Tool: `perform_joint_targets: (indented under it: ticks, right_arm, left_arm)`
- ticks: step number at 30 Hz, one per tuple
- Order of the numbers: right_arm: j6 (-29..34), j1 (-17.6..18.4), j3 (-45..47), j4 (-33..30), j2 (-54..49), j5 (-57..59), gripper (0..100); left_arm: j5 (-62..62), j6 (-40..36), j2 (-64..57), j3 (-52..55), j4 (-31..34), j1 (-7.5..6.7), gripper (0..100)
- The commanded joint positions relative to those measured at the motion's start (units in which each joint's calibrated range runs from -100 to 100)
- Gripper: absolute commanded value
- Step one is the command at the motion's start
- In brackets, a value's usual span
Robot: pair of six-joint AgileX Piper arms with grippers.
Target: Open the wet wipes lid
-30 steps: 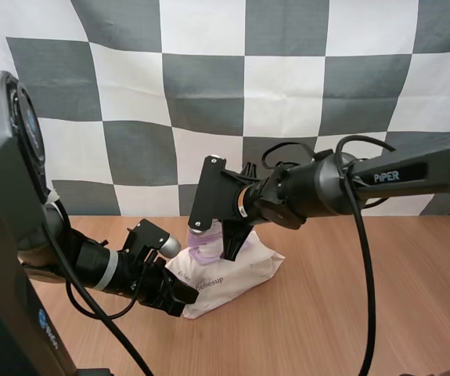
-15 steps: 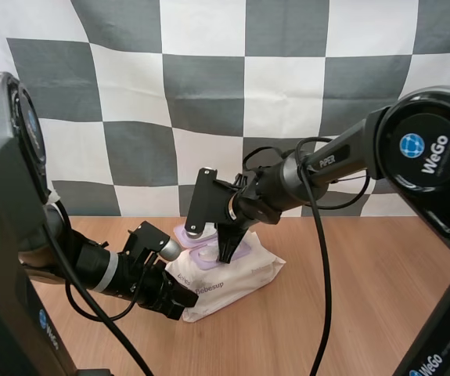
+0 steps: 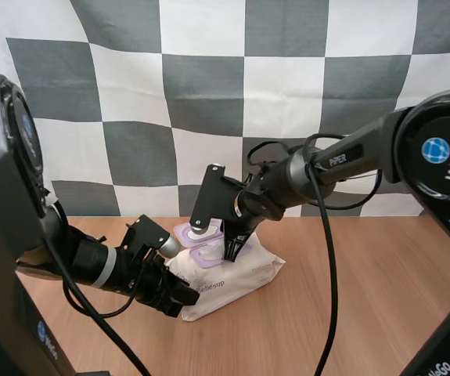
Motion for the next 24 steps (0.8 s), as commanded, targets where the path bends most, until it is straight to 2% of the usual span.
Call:
perform_joint_targets:
  ticks: [1,3,5,7,9,12,13,15,19,23,24]
  right_arm:
    - [2.4,0.0,0.0,-0.1,-3.2,2.7,70]
    - [3.3,0.0,-0.1,-0.1,-7.0,6.8,50]
    - [3.3,0.0,-0.1,-0.1,-11.6,12.2,23]
    - [3.3,0.0,-0.1,-0.1,-16.2,17.4,0]
    - [3.3,0.0,-0.1,-0.1,-21.1,22.4,0]
    - [3.7,0.0,-0.1,-0.1,-30.2,29.1,0]
    - [4.5,0.0,-0.1,-0.1,-33.6,30.8,0]
    - [5.8,0.0,-0.1,0.3,-40.5,34.5,0]
    - [5.8,0.0,-0.2,5.2,-51.9,45.6,0]
    - [0.1,-0.1,-0.6,14.2,-62.3,58.8,0]
    - [-2.5,-0.1,-0.6,17.5,-64.3,62.0,0]
  left_arm:
    - [0.0,-6.2,-5.2,-1.0,0.8,0.02,80]
    - [0.0,-9.5,-9.5,-2.1,2.7,0.02,77]
    - [0.2,-12.7,-14.1,-3.7,4.7,0.02,72]
    - [0.7,-16.4,-19.7,-5.3,6.9,0.02,62]
    - [1.0,-21.0,-25.6,-7.0,8.1,0.02,43]
    - [0.5,-28.2,-34.4,-9.3,8.0,0.02,7]
    - [0.6,-30.4,-37.6,-10.0,8.0,0.02,0]
    - [-0.3,-34.0,-43.6,-11.3,7.8,0.02,0]
    - [-7.7,-40.3,-57.3,-11.5,7.0,0.02,0]
    - [-18.0,-48.1,-69.9,-10.3,7.2,-0.1,0]
    - [-20.9,-49.8,-72.9,-9.4,7.7,-0.77,0]
